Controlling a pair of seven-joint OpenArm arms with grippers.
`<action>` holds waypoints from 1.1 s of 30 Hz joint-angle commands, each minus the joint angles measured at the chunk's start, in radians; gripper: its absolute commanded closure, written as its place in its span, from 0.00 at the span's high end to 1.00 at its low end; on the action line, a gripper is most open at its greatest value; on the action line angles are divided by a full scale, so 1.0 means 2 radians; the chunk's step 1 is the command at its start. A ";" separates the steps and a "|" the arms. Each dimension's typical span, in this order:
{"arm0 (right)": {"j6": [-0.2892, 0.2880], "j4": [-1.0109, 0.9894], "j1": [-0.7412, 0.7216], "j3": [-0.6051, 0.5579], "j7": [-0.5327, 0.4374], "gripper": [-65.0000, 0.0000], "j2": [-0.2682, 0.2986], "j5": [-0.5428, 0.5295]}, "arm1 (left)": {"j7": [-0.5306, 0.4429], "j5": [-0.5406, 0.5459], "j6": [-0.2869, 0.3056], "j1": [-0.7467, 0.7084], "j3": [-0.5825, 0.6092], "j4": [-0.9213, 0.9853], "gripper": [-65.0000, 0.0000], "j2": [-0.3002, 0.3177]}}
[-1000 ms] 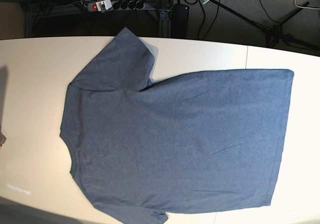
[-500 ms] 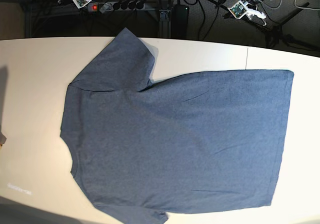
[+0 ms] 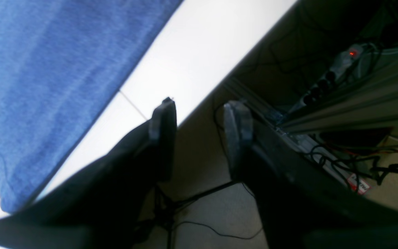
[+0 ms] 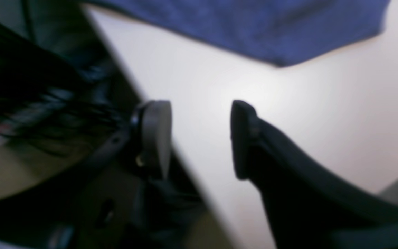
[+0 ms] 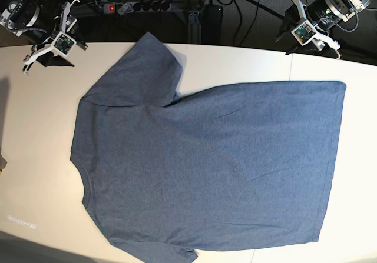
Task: Fold the T-shirt properly
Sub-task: 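Move right gripper to the sleeve shoulder, left gripper to the hem corner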
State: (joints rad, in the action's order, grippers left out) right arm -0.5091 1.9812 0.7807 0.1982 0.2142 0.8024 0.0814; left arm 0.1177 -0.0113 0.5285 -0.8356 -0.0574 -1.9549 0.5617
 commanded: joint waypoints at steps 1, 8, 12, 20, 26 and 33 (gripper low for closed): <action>-0.009 0.007 -0.011 -0.005 -0.007 0.51 0.024 0.004 | -0.013 0.000 -0.001 -0.005 -0.002 -0.008 0.37 0.003; -0.009 -0.007 -0.081 -0.112 -0.007 0.67 0.090 0.050 | -0.018 -0.051 -0.003 -0.005 -0.002 -0.008 0.37 0.003; -0.006 -0.037 -0.140 -0.186 -0.008 0.67 0.102 0.085 | -0.017 -0.061 -0.004 -0.005 -0.002 -0.008 0.37 0.014; -0.006 -0.068 -0.219 -0.265 -0.008 0.67 0.099 0.085 | -0.012 -0.062 -0.006 -0.007 -0.002 -0.007 0.37 0.027; -0.006 -0.099 -0.264 -0.350 -0.008 0.67 0.079 0.112 | -0.006 -0.063 -0.006 -0.007 -0.002 -0.007 0.37 0.028; -0.006 -0.144 -0.310 -0.402 -0.008 0.66 0.032 0.113 | -0.006 -0.077 -0.027 -0.007 -0.002 -0.007 0.37 0.048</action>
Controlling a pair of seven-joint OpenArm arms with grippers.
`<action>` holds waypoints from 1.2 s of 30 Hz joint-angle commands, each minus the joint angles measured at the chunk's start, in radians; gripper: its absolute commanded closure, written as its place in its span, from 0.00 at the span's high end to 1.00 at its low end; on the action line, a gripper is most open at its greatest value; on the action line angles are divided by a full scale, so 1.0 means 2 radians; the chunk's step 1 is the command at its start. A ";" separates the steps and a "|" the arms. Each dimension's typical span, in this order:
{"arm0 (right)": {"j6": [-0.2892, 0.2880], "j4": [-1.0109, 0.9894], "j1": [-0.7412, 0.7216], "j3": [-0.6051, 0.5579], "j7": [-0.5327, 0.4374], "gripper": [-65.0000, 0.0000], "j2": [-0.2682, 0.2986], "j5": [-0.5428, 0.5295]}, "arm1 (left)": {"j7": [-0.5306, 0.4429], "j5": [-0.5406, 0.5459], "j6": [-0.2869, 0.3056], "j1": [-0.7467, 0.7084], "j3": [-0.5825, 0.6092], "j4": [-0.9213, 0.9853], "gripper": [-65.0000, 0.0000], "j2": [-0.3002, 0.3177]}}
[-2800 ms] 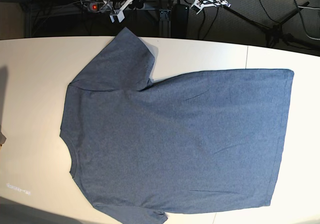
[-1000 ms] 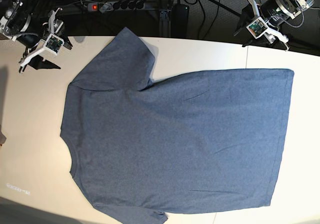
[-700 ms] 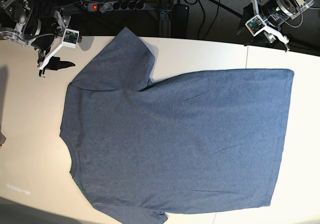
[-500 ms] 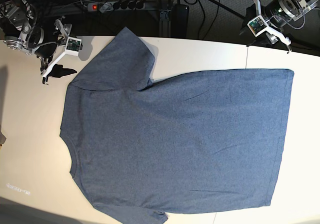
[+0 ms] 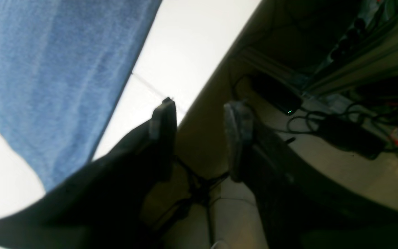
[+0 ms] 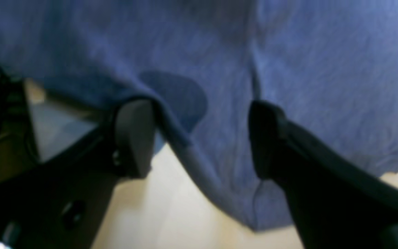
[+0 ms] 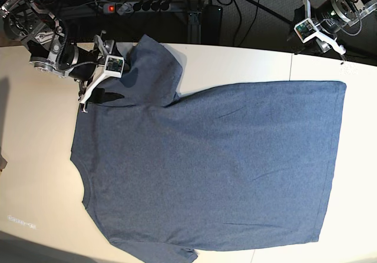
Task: Fold the T-shirt properly
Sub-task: 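Move right gripper to the sleeve shoulder, left gripper to the hem corner, then close both grippers on the blue T-shirt edge at sleeve and hem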
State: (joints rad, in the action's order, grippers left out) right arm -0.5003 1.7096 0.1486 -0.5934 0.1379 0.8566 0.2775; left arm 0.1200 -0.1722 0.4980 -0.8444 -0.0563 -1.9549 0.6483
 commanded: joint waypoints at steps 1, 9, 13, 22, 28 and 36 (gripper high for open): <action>-0.010 -0.010 0.003 -0.011 0.030 0.67 0.001 0.015 | -0.007 -0.001 -0.018 -0.003 -0.003 -0.007 0.37 0.009; -0.010 -0.025 -0.002 -0.014 0.028 0.66 -0.012 0.015 | -0.007 -0.003 -0.030 0.000 -0.003 -0.007 0.51 0.045; -0.010 -0.042 -0.002 -0.014 0.021 0.66 -0.012 0.015 | -0.005 -0.003 -0.045 0.016 -0.003 -0.007 0.58 0.076; -0.010 -0.049 -0.002 -0.014 0.021 0.66 -0.012 0.015 | -0.017 0.007 -0.047 0.084 0.004 0.037 0.58 0.135; -0.010 -0.048 -0.003 -0.014 0.018 0.66 -0.012 0.015 | -0.040 0.020 -0.030 0.118 0.005 0.127 0.58 0.137; -0.010 -0.048 -0.005 -0.014 0.017 0.66 -0.014 0.015 | -0.051 0.020 -0.030 0.133 0.006 0.170 0.58 0.137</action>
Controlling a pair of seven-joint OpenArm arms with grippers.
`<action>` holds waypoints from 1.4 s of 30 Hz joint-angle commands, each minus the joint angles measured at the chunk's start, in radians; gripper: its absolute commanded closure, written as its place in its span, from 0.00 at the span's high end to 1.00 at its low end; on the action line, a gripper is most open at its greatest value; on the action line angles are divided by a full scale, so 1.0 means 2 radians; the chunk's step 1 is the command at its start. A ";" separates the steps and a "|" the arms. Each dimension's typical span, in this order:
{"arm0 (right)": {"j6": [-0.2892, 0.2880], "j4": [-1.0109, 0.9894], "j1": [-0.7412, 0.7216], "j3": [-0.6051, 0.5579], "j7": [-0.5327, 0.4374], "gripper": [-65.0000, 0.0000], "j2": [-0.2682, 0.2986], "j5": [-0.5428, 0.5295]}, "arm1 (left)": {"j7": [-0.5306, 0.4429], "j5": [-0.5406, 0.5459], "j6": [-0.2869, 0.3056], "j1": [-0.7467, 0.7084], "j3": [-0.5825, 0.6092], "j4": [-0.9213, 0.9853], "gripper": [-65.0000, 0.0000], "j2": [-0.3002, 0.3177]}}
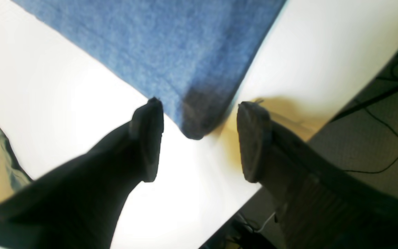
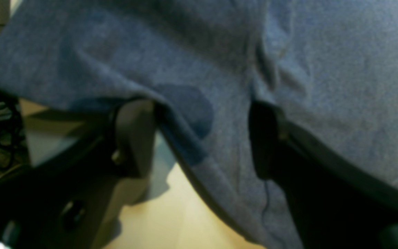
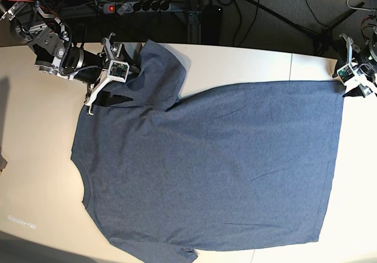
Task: Fold the T-shirt properly
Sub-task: 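Close both grippers on the blue T-shirt edge at sleeve and hem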
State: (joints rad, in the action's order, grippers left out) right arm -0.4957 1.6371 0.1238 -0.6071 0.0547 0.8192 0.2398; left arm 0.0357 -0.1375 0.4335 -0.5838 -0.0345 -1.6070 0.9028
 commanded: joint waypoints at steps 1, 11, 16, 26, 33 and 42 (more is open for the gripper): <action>-0.012 -0.012 0.007 -0.008 0.059 0.66 0.005 0.034 | -0.009 0.003 0.002 0.002 -0.004 -0.004 0.58 0.010; -0.012 -0.012 0.008 -0.008 0.059 0.66 0.004 0.033 | -0.005 -0.020 -0.015 0.054 0.076 0.018 0.58 0.010; -0.012 -0.012 0.008 -0.008 0.059 0.66 0.004 0.034 | -0.004 -0.032 -0.014 0.096 0.128 0.057 0.58 0.010; -0.012 -0.012 0.008 -0.008 0.059 0.66 0.004 0.033 | -0.005 -0.044 -0.009 0.108 0.149 0.080 0.56 0.010; -0.012 -0.012 0.008 -0.008 0.059 0.00 0.004 0.034 | -0.005 -0.044 -0.009 0.108 0.149 0.080 0.00 0.009; -0.012 -0.011 0.007 -0.007 0.059 0.00 0.004 0.019 | -0.001 -0.044 0.018 0.109 0.147 0.080 0.00 0.006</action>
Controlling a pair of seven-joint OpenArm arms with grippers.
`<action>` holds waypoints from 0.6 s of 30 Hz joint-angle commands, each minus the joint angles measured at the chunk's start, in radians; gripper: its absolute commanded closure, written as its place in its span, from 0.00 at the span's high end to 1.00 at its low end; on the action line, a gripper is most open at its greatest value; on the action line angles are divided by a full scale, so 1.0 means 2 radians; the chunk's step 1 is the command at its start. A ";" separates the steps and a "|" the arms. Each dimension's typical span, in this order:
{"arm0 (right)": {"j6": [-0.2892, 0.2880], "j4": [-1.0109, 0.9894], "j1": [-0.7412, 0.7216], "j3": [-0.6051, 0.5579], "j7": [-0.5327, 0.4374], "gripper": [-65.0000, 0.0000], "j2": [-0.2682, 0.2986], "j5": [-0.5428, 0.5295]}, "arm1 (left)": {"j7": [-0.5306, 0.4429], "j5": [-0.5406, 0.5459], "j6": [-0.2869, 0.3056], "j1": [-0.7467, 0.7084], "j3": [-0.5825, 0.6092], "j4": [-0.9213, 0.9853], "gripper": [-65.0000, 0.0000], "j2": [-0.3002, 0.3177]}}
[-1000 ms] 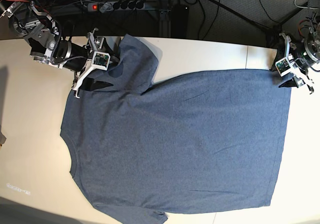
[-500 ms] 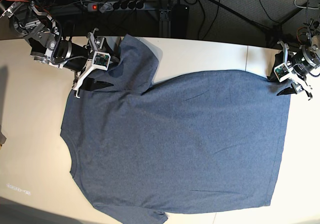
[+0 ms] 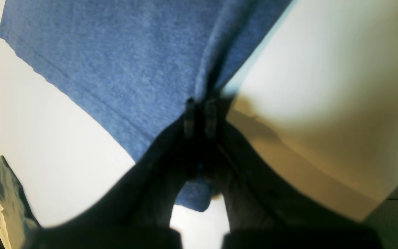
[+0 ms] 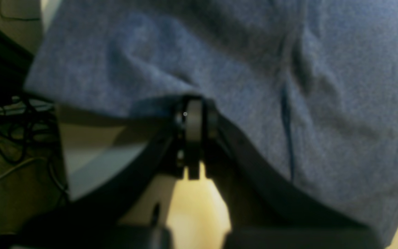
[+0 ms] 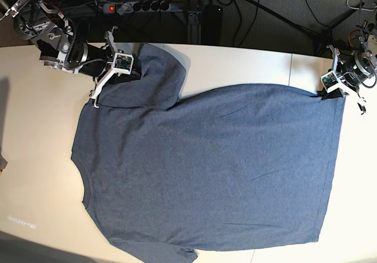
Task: Fold the T-shirt properly
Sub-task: 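Close both grippers on the blue T-shirt edge at sleeve and hem, then lift and drag the gripped shirt edge with both grippers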
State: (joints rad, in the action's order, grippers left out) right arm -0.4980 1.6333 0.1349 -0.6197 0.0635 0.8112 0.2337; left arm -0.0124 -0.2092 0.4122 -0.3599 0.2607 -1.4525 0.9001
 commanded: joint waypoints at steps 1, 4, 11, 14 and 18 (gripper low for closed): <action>-0.011 -0.008 0.002 0.001 0.054 0.00 0.008 0.009 | 0.023 -0.009 0.028 -0.002 -0.001 0.002 0.00 0.007; -0.011 0.002 0.002 0.015 0.055 0.00 0.008 -0.040 | 0.023 -0.008 0.029 -0.002 -0.008 0.002 0.00 0.007; -0.015 0.050 0.002 0.088 0.063 0.00 0.008 -0.099 | 0.028 0.062 0.139 -0.003 -0.075 -0.027 0.00 0.007; -0.015 0.074 0.002 0.118 0.080 0.00 0.008 -0.119 | 0.049 0.107 0.141 -0.003 -0.115 -0.049 0.00 0.007; -0.015 0.094 0.002 0.154 0.086 0.00 0.008 -0.140 | 0.066 0.142 0.141 -0.003 -0.152 -0.078 0.00 0.007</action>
State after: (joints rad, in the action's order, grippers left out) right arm -0.5079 1.8080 0.1497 -0.3241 0.2504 0.8112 -0.0383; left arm 0.1257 0.0677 0.6819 -0.3702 -0.0334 -1.5978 0.8925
